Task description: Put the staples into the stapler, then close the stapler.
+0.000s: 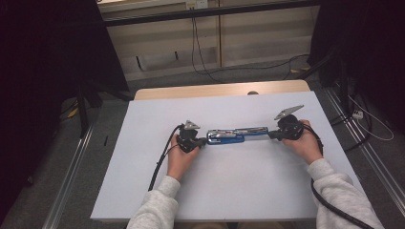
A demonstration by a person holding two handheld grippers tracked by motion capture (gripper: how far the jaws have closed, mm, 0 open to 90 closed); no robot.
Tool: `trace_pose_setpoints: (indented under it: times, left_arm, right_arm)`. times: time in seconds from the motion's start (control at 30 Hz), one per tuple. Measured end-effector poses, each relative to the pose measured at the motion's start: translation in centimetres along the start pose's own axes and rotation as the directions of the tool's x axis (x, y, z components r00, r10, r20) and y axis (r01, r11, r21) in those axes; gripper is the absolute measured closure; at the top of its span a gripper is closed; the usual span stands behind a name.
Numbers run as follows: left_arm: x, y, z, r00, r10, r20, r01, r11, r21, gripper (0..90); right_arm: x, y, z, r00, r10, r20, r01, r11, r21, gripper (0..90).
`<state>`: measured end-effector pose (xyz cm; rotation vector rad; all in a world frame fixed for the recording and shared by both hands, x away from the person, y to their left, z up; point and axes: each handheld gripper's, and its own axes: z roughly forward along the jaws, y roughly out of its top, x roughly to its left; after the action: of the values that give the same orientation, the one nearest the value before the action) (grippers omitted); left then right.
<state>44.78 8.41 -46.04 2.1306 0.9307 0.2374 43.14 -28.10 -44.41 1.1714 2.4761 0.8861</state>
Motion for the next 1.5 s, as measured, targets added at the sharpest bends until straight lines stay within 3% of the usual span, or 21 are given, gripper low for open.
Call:
trace_pose_setpoints:
  times: [0.4, 0.87, 1.1, 1.27, 1.37, 1.43, 1.47, 1.5]
  left_arm:
    - [0.0, 0.1, 0.0, 0.9999, 0.008, -0.006, -0.008, 1.0000, 0.003, 90.0]
    - [0.1, 0.1, 0.1, 1.0000, 0.002, -0.007, -0.002, 1.0000, 0.001, 90.0]
    - [0.2, 0.1, -0.2, 1.0000, 0.006, -0.003, -0.006, 0.9999, 0.012, 89.6]
    - [0.4, 0.2, -0.8, 1.0000, 0.001, -0.005, -0.001, 1.0000, -0.003, 81.3]
    - [0.4, 0.2, -1.3, 0.9995, -0.023, -0.020, 0.023, 0.9993, -0.029, 68.9]
    - [0.4, 0.2, -1.5, 0.9997, -0.022, 0.008, 0.022, 0.9993, -0.029, 63.2]
    - [0.4, 0.2, -1.7, 0.9998, -0.021, -0.005, 0.021, 0.9993, -0.031, 57.3]
    - [0.4, 0.1, -1.9, 0.9997, -0.024, 0.007, 0.025, 0.9991, -0.036, 52.3]
  right_arm:
    - [0.1, 0.3, -0.1, 1.0000, -0.004, 0.001, 0.004, 1.000, -0.008, 90.0]
    - [0.0, 0.7, -1.0, 0.9998, 0.015, -0.012, -0.016, 0.996, -0.084, 90.0]
    - [0.7, 1.4, -1.1, 0.9998, -0.008, -0.019, 0.006, 0.995, -0.098, 90.0]
    - [0.8, 1.2, -1.2, 0.9998, 0.004, -0.019, -0.006, 0.995, -0.103, 81.1]
    - [0.7, 0.9, -1.2, 0.9991, 0.023, -0.037, -0.027, 0.993, -0.112, 75.4]
    - [0.8, 0.8, -1.3, 0.9987, 0.021, -0.047, -0.026, 0.993, -0.112, 71.1]
    - [0.8, 0.7, -1.4, 0.9986, 0.029, -0.045, -0.034, 0.992, -0.125, 66.8]
    - [0.8, 0.6, -1.6, 0.9975, 0.047, -0.053, -0.053, 0.991, -0.126, 65.4]
